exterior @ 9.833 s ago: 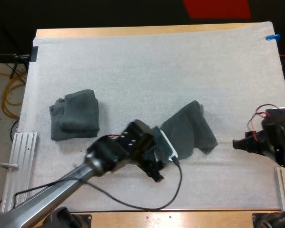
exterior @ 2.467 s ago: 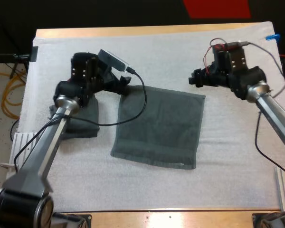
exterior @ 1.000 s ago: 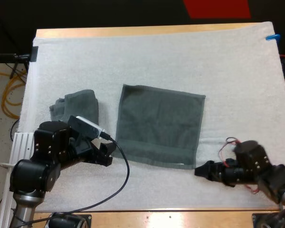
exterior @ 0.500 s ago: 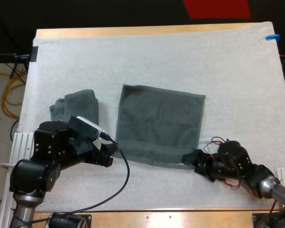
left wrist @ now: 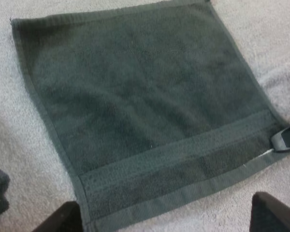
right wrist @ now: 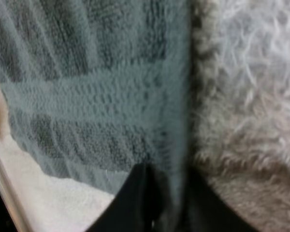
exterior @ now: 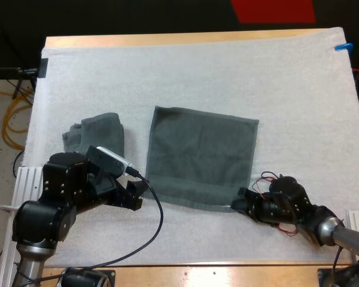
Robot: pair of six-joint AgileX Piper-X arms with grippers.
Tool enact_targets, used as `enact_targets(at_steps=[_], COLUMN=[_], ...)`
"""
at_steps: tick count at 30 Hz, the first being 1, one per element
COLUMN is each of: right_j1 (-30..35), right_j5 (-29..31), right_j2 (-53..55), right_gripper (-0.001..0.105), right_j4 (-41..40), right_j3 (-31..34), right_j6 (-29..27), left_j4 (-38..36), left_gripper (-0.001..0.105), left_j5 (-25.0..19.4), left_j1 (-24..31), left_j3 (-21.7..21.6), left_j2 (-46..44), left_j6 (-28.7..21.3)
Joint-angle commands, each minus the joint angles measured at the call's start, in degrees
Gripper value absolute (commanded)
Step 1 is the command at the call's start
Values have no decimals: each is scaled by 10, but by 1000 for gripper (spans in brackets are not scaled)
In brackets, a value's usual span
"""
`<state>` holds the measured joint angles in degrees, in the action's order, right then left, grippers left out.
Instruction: Pick towel from pile fold and stack
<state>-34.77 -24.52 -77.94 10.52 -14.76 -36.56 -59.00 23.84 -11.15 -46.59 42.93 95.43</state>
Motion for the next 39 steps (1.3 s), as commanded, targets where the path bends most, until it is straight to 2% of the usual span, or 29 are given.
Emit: enact_targets(at_steps=[1, 4, 6, 8, 11, 17, 24, 29, 36, 39], right_j1=[-1, -1, -1, -1, -1, -1, -1, -1, -1, -1], right_j5=[3, 3, 4, 17, 47, 99, 119, 119, 119, 119], right_j2=[1, 16, 34, 59, 92, 159, 196, 198, 198, 198], right_gripper=[0, 0, 0, 0, 0, 0, 0, 0, 0, 0], right_j4=[-1, -17, -41, -82, -140, -265, -320, -322, -322, -322], right_j3=[0, 0, 0, 0, 0, -6, -6, -6, -6, -6], right_j6=[-18, -48, -65, -90, -120, -181, -217, -217, -217, -217], left_j4=[1, 11, 26, 52, 92, 145, 184, 231, 276, 283], left_gripper=[68, 68, 70, 76, 83, 84, 84, 84, 84, 84], left_j5=[6, 30, 43, 53, 55, 59, 107, 181, 228, 230], left_j1=[1, 1, 1, 1, 1, 1, 1, 1, 1, 1], left_j3=[6, 30, 54, 83, 122, 180, 188, 188, 188, 187], left_j2=[-4, -4, -4, -4, -4, 10, 110, 215, 310, 337], left_j6=[6, 20, 52, 99, 145, 211, 213, 213, 213, 213])
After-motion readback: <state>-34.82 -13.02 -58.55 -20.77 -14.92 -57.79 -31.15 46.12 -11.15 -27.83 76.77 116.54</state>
